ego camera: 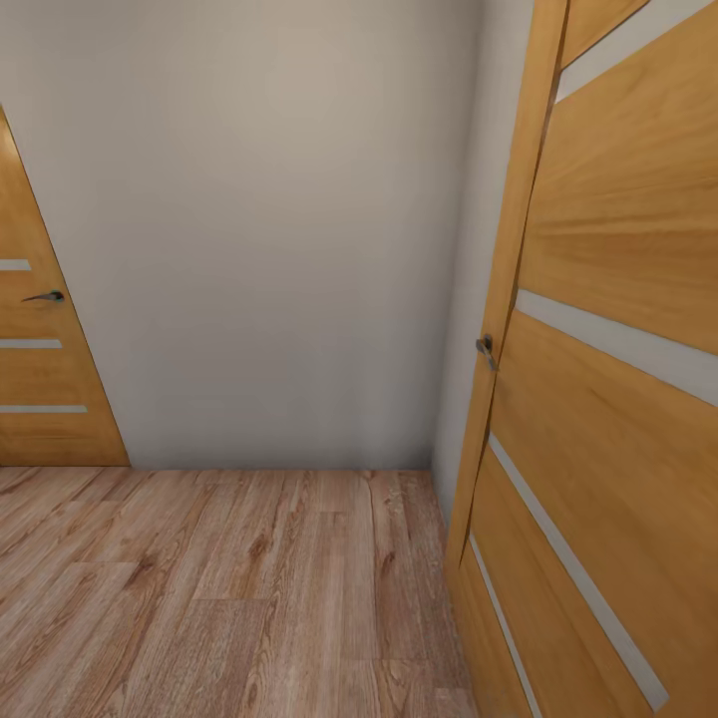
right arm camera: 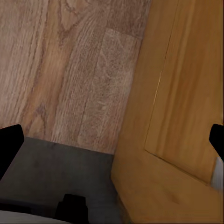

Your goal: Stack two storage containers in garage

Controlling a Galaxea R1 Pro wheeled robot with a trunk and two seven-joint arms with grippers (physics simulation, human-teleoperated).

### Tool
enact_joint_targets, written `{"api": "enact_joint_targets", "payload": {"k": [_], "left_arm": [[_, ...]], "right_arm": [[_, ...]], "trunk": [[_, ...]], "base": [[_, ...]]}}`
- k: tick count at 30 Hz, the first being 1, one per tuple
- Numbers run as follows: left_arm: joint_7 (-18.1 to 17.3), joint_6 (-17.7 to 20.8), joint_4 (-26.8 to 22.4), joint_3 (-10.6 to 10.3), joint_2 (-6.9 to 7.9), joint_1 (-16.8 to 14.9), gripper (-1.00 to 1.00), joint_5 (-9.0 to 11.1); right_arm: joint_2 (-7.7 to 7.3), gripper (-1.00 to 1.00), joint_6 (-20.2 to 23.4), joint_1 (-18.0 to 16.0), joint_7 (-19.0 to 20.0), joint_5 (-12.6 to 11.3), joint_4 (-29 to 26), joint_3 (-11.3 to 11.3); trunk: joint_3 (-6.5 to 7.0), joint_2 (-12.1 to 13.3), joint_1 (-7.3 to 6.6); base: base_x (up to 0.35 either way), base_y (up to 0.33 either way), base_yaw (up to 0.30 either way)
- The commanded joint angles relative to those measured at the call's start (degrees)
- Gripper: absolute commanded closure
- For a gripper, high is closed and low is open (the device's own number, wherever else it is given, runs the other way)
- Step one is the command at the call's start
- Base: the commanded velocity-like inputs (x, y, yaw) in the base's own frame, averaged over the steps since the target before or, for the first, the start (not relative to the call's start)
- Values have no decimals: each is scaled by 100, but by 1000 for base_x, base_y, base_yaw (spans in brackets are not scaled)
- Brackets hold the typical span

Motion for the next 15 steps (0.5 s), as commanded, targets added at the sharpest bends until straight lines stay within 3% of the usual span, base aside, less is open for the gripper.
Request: {"api": "enact_joint_targets", "payload": {"k": [1, 6, 15], "left_arm": [[8, -3, -4, 0, -1, -1, -100, 58], [8, -3, -3, 0, -1, -1, -100, 58], [8, -3, 1, 8, -1, -1, -100, 58]], "right_arm": [[-41, -100, -67, 30, -2, -59, 17, 50], [-188, -100, -142, 252, 202, -62, 17, 50], [-227, -100, -184, 497, 230, -59, 17, 50]], "trunk": [[-5, -3, 0], [-5, -3, 0], [-5, -3, 0]], "base": [[0, 0, 0], [0, 0, 0], [0, 0, 0]]}}
